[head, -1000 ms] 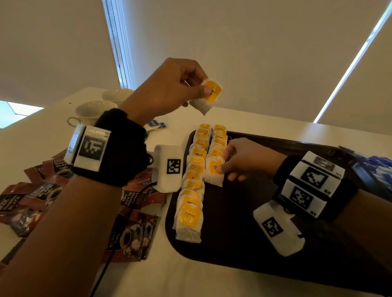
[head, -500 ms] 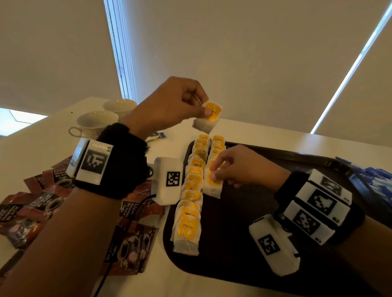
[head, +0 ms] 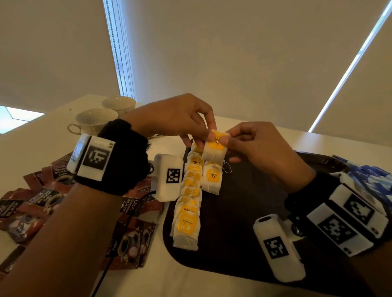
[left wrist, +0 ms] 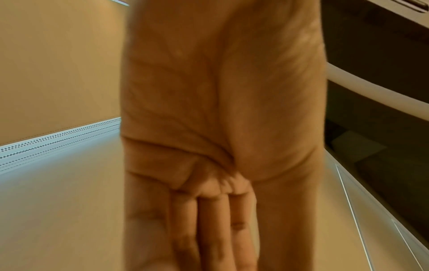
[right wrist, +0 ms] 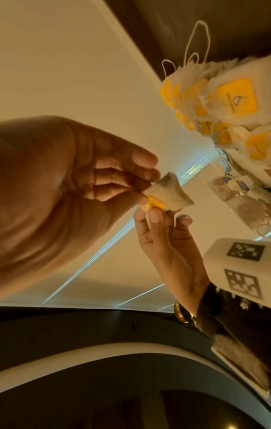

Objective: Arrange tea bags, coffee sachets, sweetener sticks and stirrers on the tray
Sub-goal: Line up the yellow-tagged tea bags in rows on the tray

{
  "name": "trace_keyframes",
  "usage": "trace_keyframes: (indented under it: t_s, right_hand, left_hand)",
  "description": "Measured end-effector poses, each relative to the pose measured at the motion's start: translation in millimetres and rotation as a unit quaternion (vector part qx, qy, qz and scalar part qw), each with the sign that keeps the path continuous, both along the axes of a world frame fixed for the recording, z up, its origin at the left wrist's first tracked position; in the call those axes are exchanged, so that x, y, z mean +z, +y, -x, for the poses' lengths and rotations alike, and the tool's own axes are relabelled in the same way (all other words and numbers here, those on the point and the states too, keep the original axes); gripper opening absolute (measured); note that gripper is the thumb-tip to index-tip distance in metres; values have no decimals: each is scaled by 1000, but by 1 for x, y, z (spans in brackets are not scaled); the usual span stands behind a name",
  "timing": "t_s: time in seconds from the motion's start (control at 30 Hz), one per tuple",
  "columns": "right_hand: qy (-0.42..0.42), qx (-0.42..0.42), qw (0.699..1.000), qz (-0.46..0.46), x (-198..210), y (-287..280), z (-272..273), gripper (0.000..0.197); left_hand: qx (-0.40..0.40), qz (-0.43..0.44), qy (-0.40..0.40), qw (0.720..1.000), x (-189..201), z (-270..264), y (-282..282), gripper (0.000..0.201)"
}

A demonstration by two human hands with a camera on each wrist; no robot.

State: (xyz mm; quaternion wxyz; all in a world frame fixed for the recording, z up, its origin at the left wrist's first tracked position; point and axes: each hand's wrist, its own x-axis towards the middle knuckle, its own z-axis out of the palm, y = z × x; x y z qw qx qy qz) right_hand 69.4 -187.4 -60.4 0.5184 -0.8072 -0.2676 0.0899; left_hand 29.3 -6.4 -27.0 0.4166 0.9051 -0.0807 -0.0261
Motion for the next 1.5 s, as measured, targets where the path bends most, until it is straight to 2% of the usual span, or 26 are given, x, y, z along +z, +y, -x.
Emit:
trace_keyframes:
  t_s: [0.17,0.3,0.5,0.57,0.73,0.93,1.07,1.17,1.3,1.5]
  right_hand:
    - [111,39,985,130,-4,-10,6,15]
    - [97,45,964,244,-10,-8,5,6]
    - [202,67,946,242,-10,2,1,8]
    - [212,59,943,248,-11,6,-1,8]
    - [195,36,930,310,-17,17,-4,8]
    - [115,35,905,407,-21,18,-1,26]
    - [42,53,914,400,-14,14,2,23]
    - [60,92,912,396,-14,14,7,18]
    - [61,102,908,402,-23,18,8,12]
    - [67,123,907,397,-17,16,3,20]
  left_hand:
    - [32,-11,-25,999,2,2,7,22]
    - [39,-10,-34,999,4,4,9,27]
    - [41,-19,-34,998,4,3,9,26]
    - [42,-14,-33,998,4,3,10,25]
    - [44,-16,-37,998,4,3,13,23]
    - [44,-18,-41,998,4,2,15,24]
    - [49,-12,-50,997,4,4,17,24]
    - [58,-8,-57,997,6,6,19,24]
    - [75,-6,-64,995,9,10,23,25]
    - [103,-9,-76,992,13,14,32,25]
